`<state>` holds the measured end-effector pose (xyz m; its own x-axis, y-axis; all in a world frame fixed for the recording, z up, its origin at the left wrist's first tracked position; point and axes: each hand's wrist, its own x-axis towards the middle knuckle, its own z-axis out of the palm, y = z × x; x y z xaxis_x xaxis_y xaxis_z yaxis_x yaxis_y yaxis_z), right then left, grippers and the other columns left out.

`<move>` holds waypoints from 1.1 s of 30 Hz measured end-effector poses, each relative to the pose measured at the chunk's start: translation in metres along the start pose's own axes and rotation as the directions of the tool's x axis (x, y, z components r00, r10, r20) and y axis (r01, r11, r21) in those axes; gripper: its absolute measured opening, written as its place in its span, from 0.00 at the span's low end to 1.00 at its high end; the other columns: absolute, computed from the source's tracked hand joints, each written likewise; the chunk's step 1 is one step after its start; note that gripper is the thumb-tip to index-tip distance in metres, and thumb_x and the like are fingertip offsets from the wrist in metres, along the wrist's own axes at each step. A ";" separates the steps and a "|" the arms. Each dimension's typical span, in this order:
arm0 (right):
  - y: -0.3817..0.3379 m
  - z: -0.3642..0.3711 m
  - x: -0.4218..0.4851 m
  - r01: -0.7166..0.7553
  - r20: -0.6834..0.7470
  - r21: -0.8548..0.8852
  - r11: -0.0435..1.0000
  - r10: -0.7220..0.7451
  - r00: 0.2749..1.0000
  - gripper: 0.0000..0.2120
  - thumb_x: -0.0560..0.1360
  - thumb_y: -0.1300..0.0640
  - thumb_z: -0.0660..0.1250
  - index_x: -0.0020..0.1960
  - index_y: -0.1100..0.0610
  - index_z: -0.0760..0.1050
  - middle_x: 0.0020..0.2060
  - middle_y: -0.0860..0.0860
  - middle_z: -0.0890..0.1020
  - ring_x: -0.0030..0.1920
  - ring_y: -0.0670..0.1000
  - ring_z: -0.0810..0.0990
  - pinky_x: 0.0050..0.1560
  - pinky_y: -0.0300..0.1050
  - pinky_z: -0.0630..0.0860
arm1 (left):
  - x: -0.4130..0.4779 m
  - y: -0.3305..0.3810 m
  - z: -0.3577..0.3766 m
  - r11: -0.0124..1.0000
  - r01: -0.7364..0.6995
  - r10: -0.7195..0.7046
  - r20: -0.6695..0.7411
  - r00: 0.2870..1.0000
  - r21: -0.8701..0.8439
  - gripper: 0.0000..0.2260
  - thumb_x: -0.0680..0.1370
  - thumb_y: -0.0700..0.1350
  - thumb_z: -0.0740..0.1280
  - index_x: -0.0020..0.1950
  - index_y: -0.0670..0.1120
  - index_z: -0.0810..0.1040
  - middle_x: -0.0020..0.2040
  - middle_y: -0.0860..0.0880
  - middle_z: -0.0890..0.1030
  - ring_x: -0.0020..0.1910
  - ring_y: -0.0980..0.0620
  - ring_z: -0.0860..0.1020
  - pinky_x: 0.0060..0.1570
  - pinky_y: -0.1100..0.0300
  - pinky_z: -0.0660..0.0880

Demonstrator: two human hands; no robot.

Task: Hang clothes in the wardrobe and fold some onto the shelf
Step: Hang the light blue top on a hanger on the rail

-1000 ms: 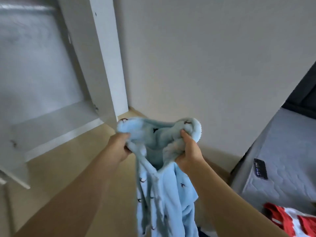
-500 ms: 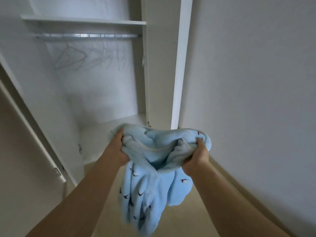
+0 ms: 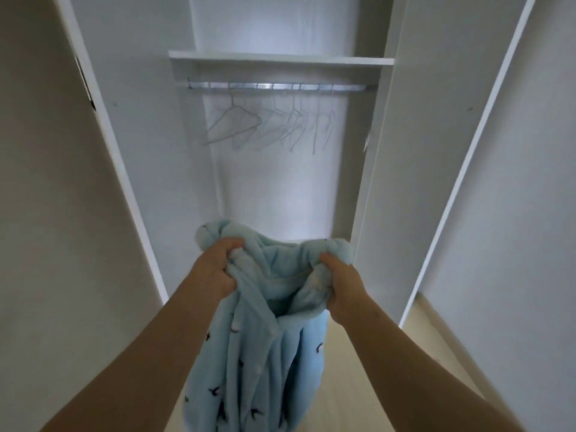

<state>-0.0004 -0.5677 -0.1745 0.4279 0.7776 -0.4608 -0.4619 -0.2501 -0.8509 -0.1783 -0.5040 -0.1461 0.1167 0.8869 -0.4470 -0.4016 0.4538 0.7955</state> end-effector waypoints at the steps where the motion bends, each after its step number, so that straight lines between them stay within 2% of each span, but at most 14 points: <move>1: -0.007 0.008 0.017 0.013 0.026 -0.033 0.999 -0.012 1.000 0.22 0.72 0.53 0.68 0.63 0.60 0.69 0.49 0.57 0.77 0.49 0.57 0.76 0.57 0.56 0.75 | 0.014 0.009 0.005 1.000 -0.027 0.026 -0.029 0.999 -0.005 0.14 0.79 0.42 0.62 0.34 0.39 0.73 0.22 0.45 0.75 0.31 0.50 0.72 0.39 0.57 0.72; 3: -0.024 0.028 0.054 0.027 0.074 -0.086 0.996 -0.021 0.997 0.18 0.73 0.54 0.67 0.60 0.58 0.69 0.43 0.54 0.75 0.45 0.55 0.76 0.53 0.54 0.76 | 0.041 0.028 0.016 0.997 -0.078 0.076 -0.065 0.995 -0.030 0.14 0.80 0.41 0.60 0.34 0.40 0.71 0.23 0.45 0.75 0.31 0.50 0.71 0.38 0.57 0.71; 5: -0.041 0.046 0.079 0.052 0.091 -0.163 0.985 -0.037 0.995 0.17 0.75 0.54 0.66 0.61 0.58 0.68 0.44 0.54 0.75 0.48 0.56 0.75 0.52 0.52 0.75 | 0.059 0.039 0.023 0.991 -0.118 0.113 -0.079 0.990 -0.057 0.14 0.80 0.41 0.59 0.35 0.40 0.72 0.23 0.45 0.76 0.28 0.49 0.75 0.37 0.56 0.72; 7: -0.058 0.076 0.106 0.074 0.122 -0.287 0.955 -0.040 0.992 0.17 0.76 0.55 0.65 0.62 0.60 0.68 0.49 0.56 0.75 0.53 0.58 0.75 0.58 0.53 0.74 | 0.086 0.051 0.031 0.982 -0.152 0.142 -0.090 0.986 -0.112 0.19 0.80 0.42 0.61 0.30 0.39 0.77 0.22 0.46 0.77 0.22 0.51 0.77 0.37 0.55 0.74; 9: -0.068 0.101 0.125 0.093 0.151 -0.365 0.926 -0.040 0.988 0.15 0.77 0.56 0.63 0.60 0.61 0.69 0.48 0.56 0.74 0.51 0.57 0.74 0.62 0.53 0.72 | 0.106 0.063 0.037 0.976 -0.160 0.143 -0.121 0.982 -0.150 0.23 0.78 0.42 0.63 0.23 0.40 0.79 0.22 0.46 0.78 0.21 0.51 0.77 0.35 0.56 0.76; 12: -0.074 0.130 0.150 0.164 0.230 -0.458 0.874 -0.061 0.971 0.06 0.78 0.57 0.61 0.53 0.59 0.69 0.40 0.52 0.73 0.44 0.52 0.73 0.57 0.49 0.73 | 0.134 0.087 0.041 0.966 -0.154 0.110 -0.208 0.972 -0.209 0.11 0.75 0.40 0.67 0.33 0.39 0.77 0.23 0.46 0.78 0.30 0.48 0.77 0.31 0.56 0.78; 16: -0.084 0.170 0.199 0.264 0.296 -0.508 0.820 -0.122 0.947 0.05 0.77 0.58 0.61 0.51 0.56 0.67 0.39 0.50 0.72 0.41 0.49 0.73 0.50 0.46 0.74 | 0.187 0.123 0.034 0.962 -0.193 0.143 -0.247 0.959 -0.191 0.09 0.75 0.40 0.68 0.35 0.41 0.74 0.31 0.45 0.77 0.34 0.48 0.75 0.48 0.50 0.76; 17: -0.087 0.180 0.211 0.284 0.308 -0.510 0.812 -0.135 0.942 0.06 0.77 0.58 0.61 0.52 0.56 0.67 0.39 0.49 0.72 0.40 0.48 0.73 0.46 0.44 0.75 | 0.200 0.130 0.033 0.964 -0.189 0.142 -0.242 0.960 -0.185 0.09 0.75 0.41 0.67 0.35 0.41 0.74 0.33 0.45 0.77 0.34 0.48 0.75 0.50 0.49 0.75; 19: -0.096 0.202 0.236 0.348 0.350 -0.498 0.794 -0.183 0.919 0.07 0.76 0.58 0.62 0.53 0.56 0.67 0.40 0.49 0.72 0.39 0.46 0.72 0.40 0.41 0.74 | 0.226 0.147 0.031 0.965 -0.192 0.148 -0.232 0.961 -0.180 0.08 0.75 0.40 0.67 0.36 0.41 0.74 0.35 0.45 0.76 0.34 0.49 0.75 0.44 0.50 0.76; 21: -0.110 0.233 0.265 0.395 0.370 -0.498 0.772 -0.222 0.902 0.10 0.76 0.57 0.62 0.56 0.57 0.67 0.41 0.49 0.73 0.40 0.46 0.73 0.42 0.42 0.73 | 0.259 0.169 0.031 0.959 -0.204 0.157 -0.232 0.960 -0.199 0.07 0.75 0.40 0.66 0.37 0.41 0.74 0.34 0.45 0.76 0.33 0.49 0.75 0.34 0.54 0.75; 23: -0.124 0.260 0.288 0.411 0.371 -0.511 0.755 -0.237 0.898 0.10 0.76 0.57 0.62 0.56 0.57 0.67 0.42 0.49 0.73 0.41 0.47 0.73 0.45 0.45 0.74 | 0.285 0.190 0.034 0.957 -0.199 0.152 -0.220 0.964 -0.210 0.08 0.75 0.39 0.66 0.36 0.41 0.74 0.29 0.46 0.77 0.29 0.50 0.75 0.27 0.58 0.75; 25: -0.137 0.288 0.311 0.439 0.361 -0.529 0.726 -0.276 0.891 0.09 0.76 0.56 0.62 0.54 0.56 0.66 0.41 0.48 0.72 0.39 0.46 0.72 0.43 0.44 0.74 | 0.307 0.212 0.039 0.957 -0.203 0.159 -0.209 0.965 -0.208 0.09 0.75 0.38 0.65 0.35 0.42 0.73 0.23 0.48 0.76 0.24 0.52 0.75 0.21 0.62 0.74; 29: -0.155 0.332 0.351 0.523 0.363 -0.519 0.676 -0.379 0.851 0.06 0.77 0.55 0.61 0.52 0.53 0.66 0.38 0.44 0.71 0.37 0.42 0.70 0.31 0.33 0.67 | 0.349 0.251 0.044 0.954 -0.243 0.204 -0.209 0.956 -0.178 0.07 0.74 0.37 0.65 0.36 0.41 0.74 0.33 0.45 0.75 0.30 0.50 0.74 0.28 0.59 0.74; 33: -0.162 0.365 0.387 0.571 0.368 -0.518 0.637 -0.437 0.821 0.03 0.77 0.57 0.61 0.51 0.53 0.69 0.39 0.44 0.72 0.38 0.42 0.71 0.34 0.33 0.67 | 0.384 0.270 0.037 0.949 -0.251 0.207 -0.226 0.952 -0.189 0.07 0.73 0.36 0.65 0.35 0.41 0.73 0.29 0.47 0.73 0.28 0.52 0.72 0.23 0.65 0.75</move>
<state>-0.0435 -0.0154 -0.1225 0.2668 0.9599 0.0863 0.3525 -0.0139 -0.9357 -0.2081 -0.0374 -0.0879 -0.1772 0.9185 -0.3536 -0.5825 0.1917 0.7899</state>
